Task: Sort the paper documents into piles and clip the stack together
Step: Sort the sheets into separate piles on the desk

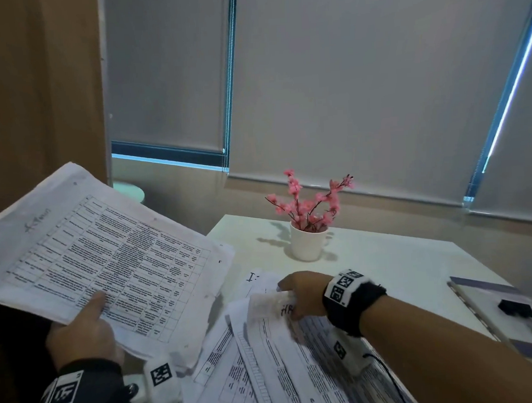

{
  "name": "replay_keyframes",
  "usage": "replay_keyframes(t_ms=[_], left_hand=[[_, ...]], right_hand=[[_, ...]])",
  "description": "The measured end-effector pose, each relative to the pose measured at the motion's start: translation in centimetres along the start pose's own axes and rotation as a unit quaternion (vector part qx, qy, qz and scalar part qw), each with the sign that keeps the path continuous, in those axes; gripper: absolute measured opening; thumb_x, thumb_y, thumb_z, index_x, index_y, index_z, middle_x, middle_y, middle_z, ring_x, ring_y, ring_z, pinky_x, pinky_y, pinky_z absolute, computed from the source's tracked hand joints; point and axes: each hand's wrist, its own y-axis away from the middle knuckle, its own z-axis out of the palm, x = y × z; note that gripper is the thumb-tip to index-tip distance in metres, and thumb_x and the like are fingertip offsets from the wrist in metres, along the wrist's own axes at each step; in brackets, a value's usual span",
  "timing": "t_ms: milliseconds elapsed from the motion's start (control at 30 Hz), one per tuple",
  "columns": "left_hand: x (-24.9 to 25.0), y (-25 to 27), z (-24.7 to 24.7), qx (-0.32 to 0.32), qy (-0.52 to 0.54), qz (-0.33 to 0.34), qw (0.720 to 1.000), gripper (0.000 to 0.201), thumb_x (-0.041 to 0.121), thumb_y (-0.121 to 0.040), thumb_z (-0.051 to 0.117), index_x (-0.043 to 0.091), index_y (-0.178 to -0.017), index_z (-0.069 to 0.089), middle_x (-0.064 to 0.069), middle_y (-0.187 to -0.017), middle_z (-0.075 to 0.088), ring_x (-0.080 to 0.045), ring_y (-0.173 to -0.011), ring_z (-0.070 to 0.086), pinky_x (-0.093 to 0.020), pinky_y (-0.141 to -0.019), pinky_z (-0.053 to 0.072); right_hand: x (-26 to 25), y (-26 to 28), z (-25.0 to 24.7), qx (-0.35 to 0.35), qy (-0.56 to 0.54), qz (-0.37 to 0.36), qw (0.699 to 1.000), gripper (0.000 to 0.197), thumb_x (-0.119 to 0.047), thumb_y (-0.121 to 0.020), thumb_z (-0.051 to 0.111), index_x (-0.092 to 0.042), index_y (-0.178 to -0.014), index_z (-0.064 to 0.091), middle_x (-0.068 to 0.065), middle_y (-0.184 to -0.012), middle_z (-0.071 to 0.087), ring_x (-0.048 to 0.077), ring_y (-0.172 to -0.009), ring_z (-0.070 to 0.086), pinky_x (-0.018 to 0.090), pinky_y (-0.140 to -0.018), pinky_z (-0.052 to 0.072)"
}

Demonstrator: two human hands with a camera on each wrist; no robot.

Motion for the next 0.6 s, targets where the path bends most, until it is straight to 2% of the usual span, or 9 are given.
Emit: replay_keyframes(t_ms=[67, 133, 167, 233, 333, 367, 467, 533, 600], left_hand=[[0.0, 0.0, 0.1, -0.001, 0.000, 0.001, 1.000, 0.041, 0.017, -0.088, 0.076, 0.007, -0.127, 0.067, -0.005, -0.117, 0.069, -0.029, -0.103, 0.067, -0.039, -0.092, 0.050], [0.1, 0.0, 0.1, 0.005, -0.001, 0.006, 1.000, 0.041, 0.018, -0.087, 0.076, 0.006, -0.126, 0.067, -0.007, -0.118, 0.069, -0.029, -0.103, 0.067, -0.042, -0.092, 0.051], [0.1, 0.0, 0.1, 0.009, 0.002, 0.012, 1.000, 0.041, 0.018, -0.087, 0.076, 0.007, -0.126, 0.068, -0.008, -0.119, 0.070, -0.030, -0.103, 0.068, -0.045, -0.094, 0.052], [0.1, -0.2, 0.2, 0.011, 0.001, 0.020, 1.000, 0.042, 0.020, -0.086, 0.078, 0.008, -0.125, 0.068, -0.007, -0.118, 0.070, -0.031, -0.105, 0.068, -0.051, -0.097, 0.053], [0.3, 0.4, 0.4, 0.002, -0.001, 0.030, 1.000, 0.042, 0.018, -0.088, 0.076, 0.007, -0.127, 0.067, -0.007, -0.120, 0.069, -0.031, -0.107, 0.068, -0.047, -0.095, 0.053], [0.5, 0.8, 0.6, -0.009, 0.000, 0.027, 1.000, 0.041, 0.017, -0.089, 0.074, 0.007, -0.128, 0.066, -0.007, -0.119, 0.069, -0.031, -0.106, 0.067, -0.044, -0.092, 0.052], [1.1, 2.5, 1.6, -0.047, -0.026, 0.034, 0.998, 0.038, 0.012, -0.094, 0.068, 0.007, -0.131, 0.063, -0.008, -0.117, 0.067, -0.032, -0.107, 0.066, -0.041, -0.091, 0.048], [1.7, 3.9, 2.3, -0.072, -0.043, 0.044, 0.996, 0.036, 0.009, -0.096, 0.065, 0.004, -0.132, 0.061, -0.011, -0.115, 0.065, -0.031, -0.107, 0.064, -0.040, -0.090, 0.047], [2.4, 5.8, 3.4, -0.105, -0.077, 0.056, 0.990, 0.034, 0.010, -0.097, 0.064, 0.001, -0.130, 0.061, -0.010, -0.109, 0.064, -0.027, -0.099, 0.060, -0.036, -0.088, 0.044]], right_hand=[[-0.6, -0.3, 0.5, -0.016, 0.029, -0.004, 0.999, 0.028, -0.022, -0.083, 0.073, -0.006, -0.096, 0.055, 0.008, -0.093, 0.057, 0.025, -0.087, 0.052, 0.029, -0.074, 0.040], [-0.8, -0.2, 0.6, -0.011, 0.049, -0.002, 0.999, 0.027, -0.023, -0.085, 0.071, -0.011, -0.091, 0.048, 0.002, -0.078, 0.045, 0.023, -0.083, 0.046, 0.029, -0.072, 0.035], [-0.8, 0.0, 0.4, 0.006, 0.046, 0.000, 0.999, 0.029, -0.025, -0.084, 0.072, -0.013, -0.090, 0.046, 0.001, -0.077, 0.045, 0.024, -0.082, 0.047, 0.030, -0.071, 0.038], [-0.5, 0.3, 0.1, 0.057, 0.015, 0.002, 0.998, 0.034, -0.027, -0.080, 0.073, -0.019, -0.095, 0.044, 0.002, -0.087, 0.055, 0.026, -0.082, 0.054, 0.035, -0.071, 0.046], [-0.1, 1.9, -1.0, 0.066, -0.034, -0.007, 0.997, 0.044, -0.021, -0.082, 0.071, -0.022, -0.116, 0.043, 0.004, -0.102, 0.062, 0.024, -0.087, 0.058, 0.040, -0.078, 0.052], [0.0, 2.8, -1.5, 0.059, -0.027, -0.016, 0.998, 0.038, -0.019, -0.085, 0.068, -0.021, -0.117, 0.048, 0.004, -0.103, 0.063, 0.024, -0.088, 0.058, 0.039, -0.079, 0.052], [0.4, 5.6, -3.5, 0.083, 0.025, -0.055, 0.995, 0.007, -0.017, -0.089, 0.061, -0.012, -0.093, 0.063, 0.008, -0.094, 0.066, 0.026, -0.085, 0.059, 0.036, -0.075, 0.050], [0.8, 7.7, -4.9, 0.128, 0.023, -0.066, 0.989, 0.006, -0.020, -0.089, 0.061, -0.015, -0.085, 0.062, 0.005, -0.089, 0.063, 0.025, -0.082, 0.058, 0.040, -0.074, 0.051], [0.9, 9.8, -6.6, 0.189, 0.016, -0.089, 0.978, 0.005, -0.022, -0.090, 0.061, -0.022, -0.085, 0.060, -0.002, -0.092, 0.059, 0.018, -0.083, 0.055, 0.039, -0.076, 0.050]])
